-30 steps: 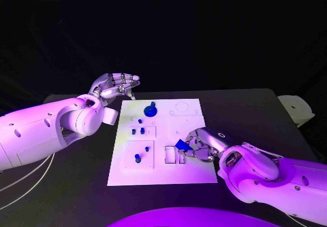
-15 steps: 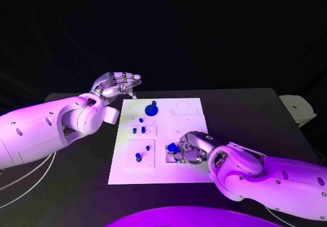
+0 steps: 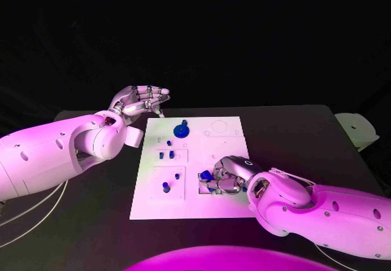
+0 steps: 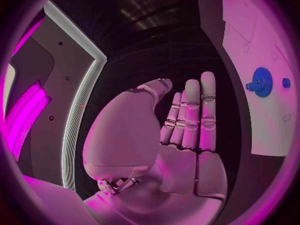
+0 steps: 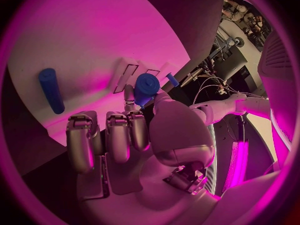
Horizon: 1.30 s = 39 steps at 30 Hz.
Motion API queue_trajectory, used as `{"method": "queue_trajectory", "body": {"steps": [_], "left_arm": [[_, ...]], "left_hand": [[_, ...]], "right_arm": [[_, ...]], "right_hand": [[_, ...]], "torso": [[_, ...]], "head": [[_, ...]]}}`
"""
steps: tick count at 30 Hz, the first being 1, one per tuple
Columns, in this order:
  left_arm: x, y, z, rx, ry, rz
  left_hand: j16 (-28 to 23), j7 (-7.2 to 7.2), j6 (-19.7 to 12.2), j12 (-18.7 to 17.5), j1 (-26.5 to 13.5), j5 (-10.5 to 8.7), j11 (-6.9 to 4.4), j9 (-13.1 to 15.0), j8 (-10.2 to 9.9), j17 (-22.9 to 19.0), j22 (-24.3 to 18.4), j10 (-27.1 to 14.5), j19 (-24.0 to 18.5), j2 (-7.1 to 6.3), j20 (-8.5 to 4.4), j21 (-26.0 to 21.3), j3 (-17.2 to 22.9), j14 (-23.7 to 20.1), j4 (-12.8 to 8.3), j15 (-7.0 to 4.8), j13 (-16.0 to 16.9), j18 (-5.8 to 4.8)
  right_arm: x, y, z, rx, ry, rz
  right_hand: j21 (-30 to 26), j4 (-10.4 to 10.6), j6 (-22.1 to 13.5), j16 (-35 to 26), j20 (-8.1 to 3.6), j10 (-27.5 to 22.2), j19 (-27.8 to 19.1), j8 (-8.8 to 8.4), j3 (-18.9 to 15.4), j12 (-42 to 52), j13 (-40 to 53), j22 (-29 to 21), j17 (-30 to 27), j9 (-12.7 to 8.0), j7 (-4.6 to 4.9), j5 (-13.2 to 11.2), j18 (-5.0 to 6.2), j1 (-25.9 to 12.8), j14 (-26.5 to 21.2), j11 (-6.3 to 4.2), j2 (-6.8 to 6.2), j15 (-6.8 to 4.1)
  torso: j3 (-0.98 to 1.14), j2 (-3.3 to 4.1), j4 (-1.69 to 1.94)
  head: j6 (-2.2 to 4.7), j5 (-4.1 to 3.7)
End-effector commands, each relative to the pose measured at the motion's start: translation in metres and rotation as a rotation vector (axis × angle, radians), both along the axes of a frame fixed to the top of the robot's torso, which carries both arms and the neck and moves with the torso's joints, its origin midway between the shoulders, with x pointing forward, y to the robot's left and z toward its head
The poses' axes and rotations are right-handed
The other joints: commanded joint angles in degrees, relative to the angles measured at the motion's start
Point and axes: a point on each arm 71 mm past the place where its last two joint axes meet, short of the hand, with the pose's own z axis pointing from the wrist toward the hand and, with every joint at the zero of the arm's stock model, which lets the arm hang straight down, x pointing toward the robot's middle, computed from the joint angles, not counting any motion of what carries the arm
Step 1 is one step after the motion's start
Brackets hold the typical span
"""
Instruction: Assemble the parts on the task board
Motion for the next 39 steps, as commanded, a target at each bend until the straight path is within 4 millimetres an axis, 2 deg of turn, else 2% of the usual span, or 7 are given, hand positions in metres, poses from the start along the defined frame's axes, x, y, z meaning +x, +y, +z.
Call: {"method": "queue_trajectory", "body": {"steps": [1,4,7,10,20,29,39], "left_arm": [[-0.001,-0.003,0.001,-0.009,-0.003,-0.02],[-0.001,-0.003,0.001,-0.009,-0.003,-0.019],[-0.001,-0.002,0.001,-0.009,-0.002,-0.019],[-0.001,-0.002,0.001,-0.009,-0.002,-0.02],[-0.001,-0.002,0.001,-0.009,-0.003,-0.021],[-0.001,0.0,0.001,-0.007,-0.001,-0.018],[-0.001,-0.001,0.001,-0.006,0.001,-0.019]], "left_hand": [[0.26,1.53,-0.27,0.29,-0.5,-0.02,0.14,0.03,0.25,-0.06,0.08,-0.42,-0.3,0.26,-0.14,-0.01,-0.01,-0.15,-0.23,0.03,0.06,0.37],[0.28,1.53,-0.3,0.38,-0.53,0.0,0.14,0.03,0.32,-0.08,0.09,-0.48,-0.32,0.3,-0.14,0.0,0.04,-0.21,-0.25,0.04,0.06,0.37],[0.28,1.53,-0.3,0.38,-0.53,0.0,0.14,0.03,0.32,-0.08,0.09,-0.48,-0.32,0.3,-0.14,0.0,0.04,-0.21,-0.25,0.04,0.06,0.37],[0.28,1.53,-0.3,0.38,-0.53,0.0,0.14,0.03,0.32,-0.08,0.09,-0.48,-0.32,0.3,-0.14,0.0,0.04,-0.21,-0.25,0.04,0.06,0.37],[0.34,1.52,-0.4,0.7,-0.17,0.2,0.13,0.03,0.58,-0.2,0.19,-0.68,-0.39,0.53,-0.19,0.13,0.52,-0.41,-0.65,-0.01,0.05,0.4],[0.34,1.52,-0.4,0.7,-0.17,0.2,0.13,0.03,0.58,-0.2,0.19,-0.68,-0.39,0.53,-0.19,0.13,0.52,-0.41,-0.65,-0.01,0.05,0.4],[0.34,1.52,-0.4,0.7,-0.17,0.2,0.13,0.03,0.58,-0.2,0.19,-0.68,-0.39,0.53,-0.19,0.13,0.52,-0.41,-0.65,-0.01,0.05,0.4]], "right_arm": [[0.0,0.0,-0.003,-0.042,-0.015,0.012],[0.0,0.001,-0.002,-0.042,-0.023,0.018],[0.0,0.002,-0.002,-0.042,-0.027,0.022],[0.0,0.002,-0.002,-0.045,-0.031,0.024],[0.001,0.0,0.001,-0.03,-0.061,0.014],[-0.01,0.0,0.011,0.025,-0.084,0.033],[-0.014,0.001,0.013,0.029,-0.077,0.047]], "right_hand": [[0.24,-0.04,3.0,0.16,-0.54,3.46,5.99,0.7,-1.72,0.15,10.45,15.09,12.74,0.51,-2.8,0.19,-0.38,-2.62,5.55,-0.45,0.06,-0.57],[0.24,0.02,2.83,0.17,-0.53,3.38,5.99,1.2,-4.92,-0.12,10.4,15.09,12.78,0.99,-2.79,-5.39,-0.38,-5.91,5.56,-0.38,0.22,-0.56],[0.24,-0.02,2.65,0.16,-0.5,3.34,5.99,1.51,-7.57,-0.29,10.39,15.09,12.74,1.3,-2.72,-8.2,-0.38,-7.57,5.55,-0.4,0.49,-0.51],[0.24,-0.03,2.51,0.15,-0.48,3.28,5.99,1.61,-8.95,-0.45,10.33,15.09,12.74,1.42,-2.7,-9.25,-0.38,-8.18,5.55,-0.36,0.71,-0.5],[0.24,-0.16,2.15,-0.06,-0.43,2.94,5.99,1.59,-10.07,-1.15,9.85,15.09,12.17,1.5,-2.6,-9.76,-0.38,-7.44,5.43,-0.27,0.54,-0.43],[0.24,-0.43,2.05,0.07,-0.5,3.45,5.99,1.91,-12.12,-0.46,10.69,15.09,12.58,1.74,-2.79,-5.87,-0.38,1.76,5.52,-0.43,1.63,-0.54],[0.24,-0.39,2.16,0.18,-0.55,3.65,5.99,1.97,-12.53,-0.09,11.01,15.09,12.88,1.75,-2.86,-5.43,-0.38,3.17,5.58,-0.5,1.92,-0.6]], "torso": [[0.0,0.0,0.01],[0.01,0.02,-0.02],[0.02,0.03,-0.04],[0.0,0.04,-0.06],[0.03,-0.02,-0.01],[0.06,0.01,-0.09],[0.05,-0.01,0.01]], "head": [[0.07,-0.07],[0.06,-0.09],[-0.01,-0.06],[-0.04,-0.12],[-0.02,-0.17],[-0.05,0.07],[-0.12,0.0]]}}
